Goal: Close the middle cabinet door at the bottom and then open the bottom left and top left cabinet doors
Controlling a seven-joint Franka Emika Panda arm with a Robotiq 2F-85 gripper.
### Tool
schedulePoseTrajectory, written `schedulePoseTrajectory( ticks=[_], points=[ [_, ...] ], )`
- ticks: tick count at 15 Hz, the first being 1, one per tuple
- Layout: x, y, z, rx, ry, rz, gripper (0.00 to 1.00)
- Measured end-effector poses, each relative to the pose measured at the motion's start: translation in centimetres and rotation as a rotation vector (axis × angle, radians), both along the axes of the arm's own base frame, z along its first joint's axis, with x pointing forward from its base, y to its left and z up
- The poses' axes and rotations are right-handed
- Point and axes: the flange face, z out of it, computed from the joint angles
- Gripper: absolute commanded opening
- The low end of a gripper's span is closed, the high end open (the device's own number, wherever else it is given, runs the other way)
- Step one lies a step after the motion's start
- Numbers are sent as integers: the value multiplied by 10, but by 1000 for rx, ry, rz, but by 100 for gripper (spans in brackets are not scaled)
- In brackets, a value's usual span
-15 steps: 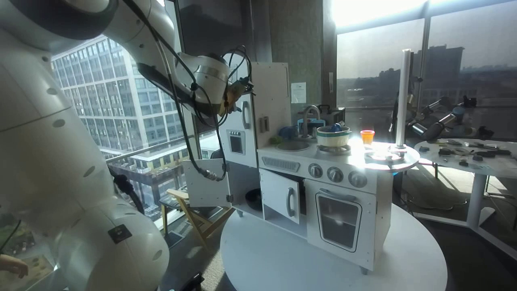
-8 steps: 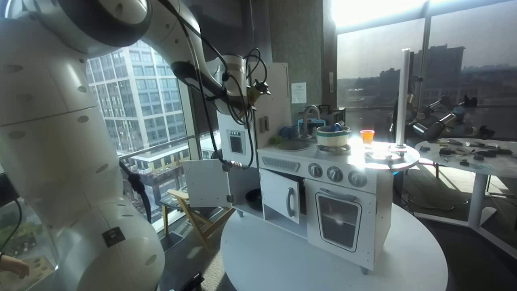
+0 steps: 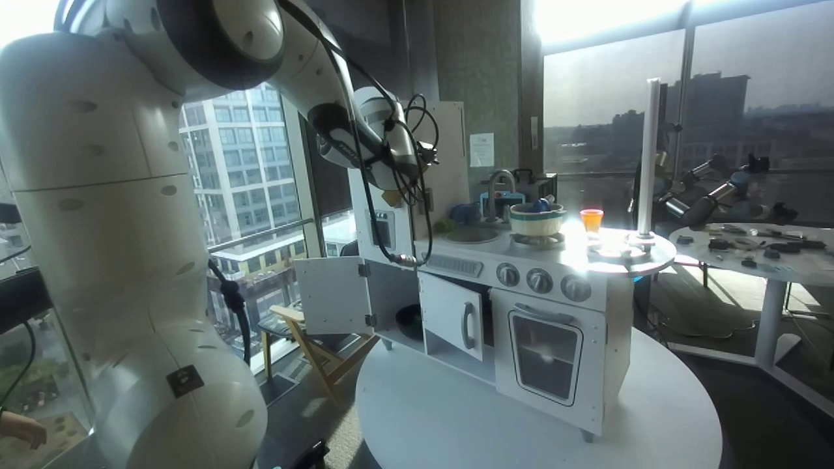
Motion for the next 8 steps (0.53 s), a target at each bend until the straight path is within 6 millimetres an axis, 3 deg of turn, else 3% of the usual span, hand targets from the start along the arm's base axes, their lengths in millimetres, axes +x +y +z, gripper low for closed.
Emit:
schedulePoseTrajectory(
  ticks=[4, 8],
  points=[
    [-22, 2, -30, 13, 23, 68, 100],
    [-63, 10, -60, 12, 81, 151, 100]
  ],
)
